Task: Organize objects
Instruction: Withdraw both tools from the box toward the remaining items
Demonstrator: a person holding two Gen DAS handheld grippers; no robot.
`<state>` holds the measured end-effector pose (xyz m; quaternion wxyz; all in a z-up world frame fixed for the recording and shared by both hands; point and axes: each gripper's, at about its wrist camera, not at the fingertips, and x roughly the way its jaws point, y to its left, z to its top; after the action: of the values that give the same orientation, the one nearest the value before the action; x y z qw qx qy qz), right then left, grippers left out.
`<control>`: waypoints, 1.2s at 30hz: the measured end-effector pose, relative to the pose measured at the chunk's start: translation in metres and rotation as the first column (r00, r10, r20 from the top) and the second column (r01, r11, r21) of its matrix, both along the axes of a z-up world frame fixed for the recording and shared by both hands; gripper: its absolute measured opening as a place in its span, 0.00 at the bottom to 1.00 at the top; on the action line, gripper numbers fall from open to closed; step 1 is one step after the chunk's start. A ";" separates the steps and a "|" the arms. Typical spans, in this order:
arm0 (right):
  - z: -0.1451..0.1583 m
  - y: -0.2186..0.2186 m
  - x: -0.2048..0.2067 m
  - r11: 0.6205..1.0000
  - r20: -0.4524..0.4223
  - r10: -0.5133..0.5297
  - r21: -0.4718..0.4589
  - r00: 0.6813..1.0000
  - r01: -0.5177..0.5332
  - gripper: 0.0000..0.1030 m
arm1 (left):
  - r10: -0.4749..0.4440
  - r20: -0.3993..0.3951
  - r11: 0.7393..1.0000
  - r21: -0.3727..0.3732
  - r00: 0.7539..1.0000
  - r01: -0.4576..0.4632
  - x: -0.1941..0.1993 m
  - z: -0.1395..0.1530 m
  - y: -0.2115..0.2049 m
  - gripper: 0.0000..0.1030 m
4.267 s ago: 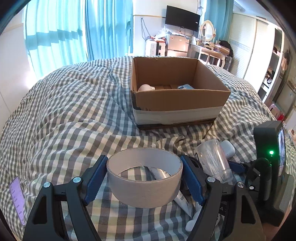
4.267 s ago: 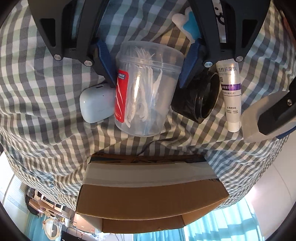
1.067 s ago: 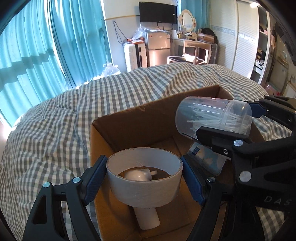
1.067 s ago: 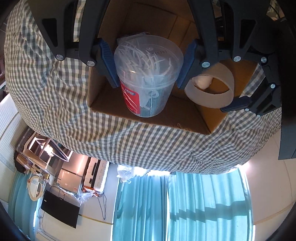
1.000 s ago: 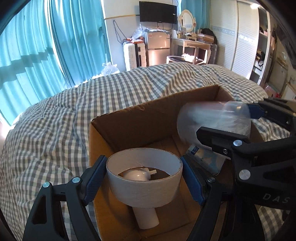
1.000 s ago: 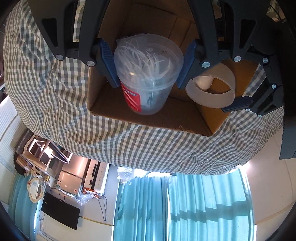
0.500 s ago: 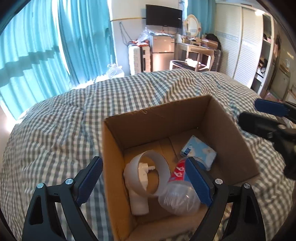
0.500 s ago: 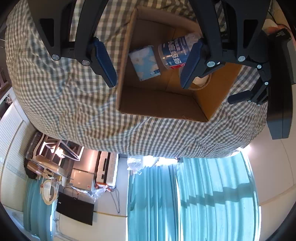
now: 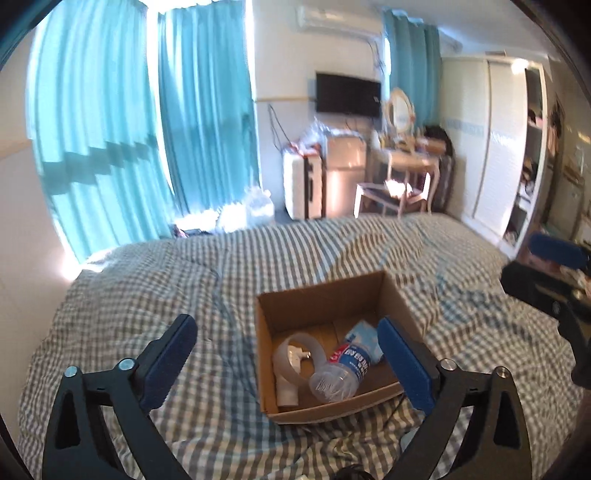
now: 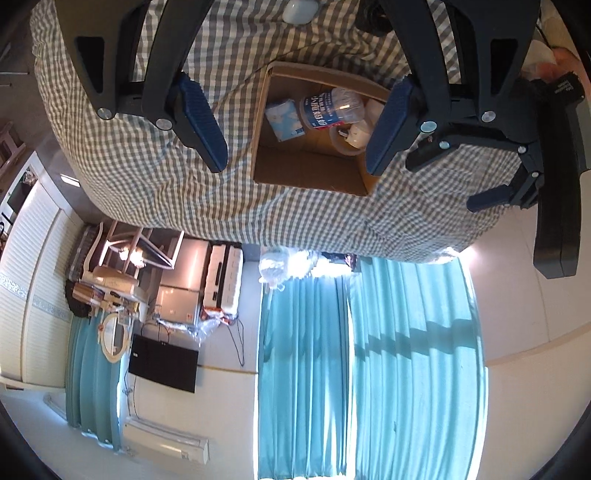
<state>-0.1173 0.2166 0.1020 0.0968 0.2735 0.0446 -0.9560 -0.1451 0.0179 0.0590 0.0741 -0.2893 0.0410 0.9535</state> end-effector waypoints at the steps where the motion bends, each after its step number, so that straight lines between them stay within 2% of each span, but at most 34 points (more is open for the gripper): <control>1: 0.006 0.001 0.010 1.000 -0.014 0.002 -0.002 1.000 -0.002 0.79 | 0.003 -0.007 1.000 0.012 1.000 -0.003 0.006 0.006 -0.004 0.99; 8: 0.031 -0.006 0.071 0.999 -0.100 0.001 0.044 0.995 0.003 0.90 | 0.043 -0.073 0.998 0.043 0.996 -0.040 0.058 0.036 -0.016 0.99; 14: 0.036 -0.004 0.109 0.999 -0.126 -0.021 0.027 0.992 0.025 0.92 | 0.055 -0.113 0.998 0.046 0.992 -0.050 0.095 0.046 -0.016 1.00; 17: 0.034 -0.004 0.123 0.999 -0.142 -0.013 0.027 0.990 0.017 0.92 | 0.112 -0.140 0.993 0.041 0.984 -0.107 0.112 0.043 -0.017 1.00; 22: 0.017 -0.005 0.140 0.999 -0.164 -0.003 0.052 0.986 0.011 0.92 | 0.147 -0.142 0.989 0.046 0.979 -0.142 0.129 0.025 -0.017 1.00; 26: -0.009 -0.008 0.141 0.997 -0.152 0.011 0.072 0.988 0.000 0.92 | 0.171 -0.126 0.985 0.057 0.977 -0.165 0.136 0.000 -0.020 1.00; 31: -0.057 -0.007 0.133 0.998 -0.078 0.003 0.070 0.997 0.002 0.92 | 0.174 -0.070 0.985 0.022 0.982 -0.173 0.137 -0.042 -0.019 1.00; 36: -0.109 -0.004 0.120 0.997 0.023 -0.006 0.077 1.000 0.005 0.92 | 0.157 0.044 0.988 -0.007 0.987 -0.157 0.128 -0.094 -0.010 1.00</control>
<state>0.0022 0.2121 -0.0071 0.0840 0.2884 0.0797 -0.9505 -0.0175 0.0077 -0.0354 -0.0009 -0.3131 0.0180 0.9496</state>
